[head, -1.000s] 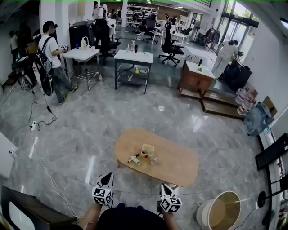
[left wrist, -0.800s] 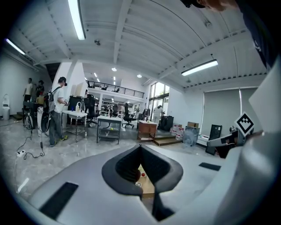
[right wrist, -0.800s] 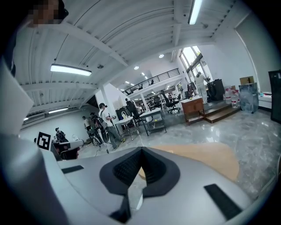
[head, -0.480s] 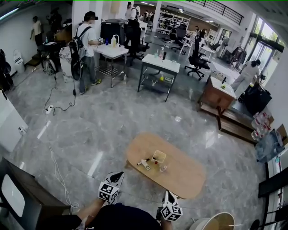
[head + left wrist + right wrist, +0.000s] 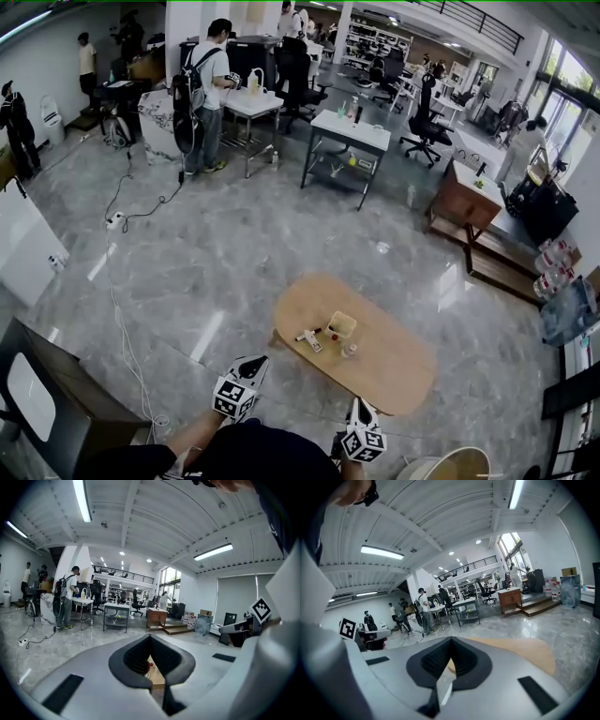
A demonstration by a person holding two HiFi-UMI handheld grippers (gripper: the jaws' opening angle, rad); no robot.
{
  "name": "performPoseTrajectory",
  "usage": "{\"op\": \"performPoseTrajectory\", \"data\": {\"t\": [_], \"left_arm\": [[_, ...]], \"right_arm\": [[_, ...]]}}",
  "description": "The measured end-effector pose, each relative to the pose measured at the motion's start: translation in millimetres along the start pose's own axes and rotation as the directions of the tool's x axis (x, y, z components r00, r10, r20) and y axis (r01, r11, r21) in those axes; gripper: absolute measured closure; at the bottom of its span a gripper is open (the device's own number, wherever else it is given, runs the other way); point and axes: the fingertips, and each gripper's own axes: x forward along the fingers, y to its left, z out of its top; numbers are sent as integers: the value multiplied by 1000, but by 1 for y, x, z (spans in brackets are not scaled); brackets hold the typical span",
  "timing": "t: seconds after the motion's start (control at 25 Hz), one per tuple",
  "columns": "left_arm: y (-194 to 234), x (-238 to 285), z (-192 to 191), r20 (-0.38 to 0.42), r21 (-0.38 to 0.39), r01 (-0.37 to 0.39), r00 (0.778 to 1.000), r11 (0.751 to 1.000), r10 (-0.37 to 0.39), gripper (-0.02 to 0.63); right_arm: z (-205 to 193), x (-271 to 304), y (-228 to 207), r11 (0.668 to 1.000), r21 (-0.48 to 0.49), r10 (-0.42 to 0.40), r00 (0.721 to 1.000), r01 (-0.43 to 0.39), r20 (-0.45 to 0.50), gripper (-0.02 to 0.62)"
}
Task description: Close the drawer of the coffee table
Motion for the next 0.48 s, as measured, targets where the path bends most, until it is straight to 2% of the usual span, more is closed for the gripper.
{"op": "performPoseTrajectory", "data": {"t": [0.2, 0.48], "left_arm": [[4, -1, -3, -20, 5, -28, 999, 1000, 28, 581], [2, -3, 1, -11, -4, -25, 1000, 1000, 25, 581]], "right_arm": [[2, -1, 0, 1000, -23, -3, 1000, 3, 12, 569], [4, -5, 3, 999, -41, -2, 1000, 2, 5, 569]]}}
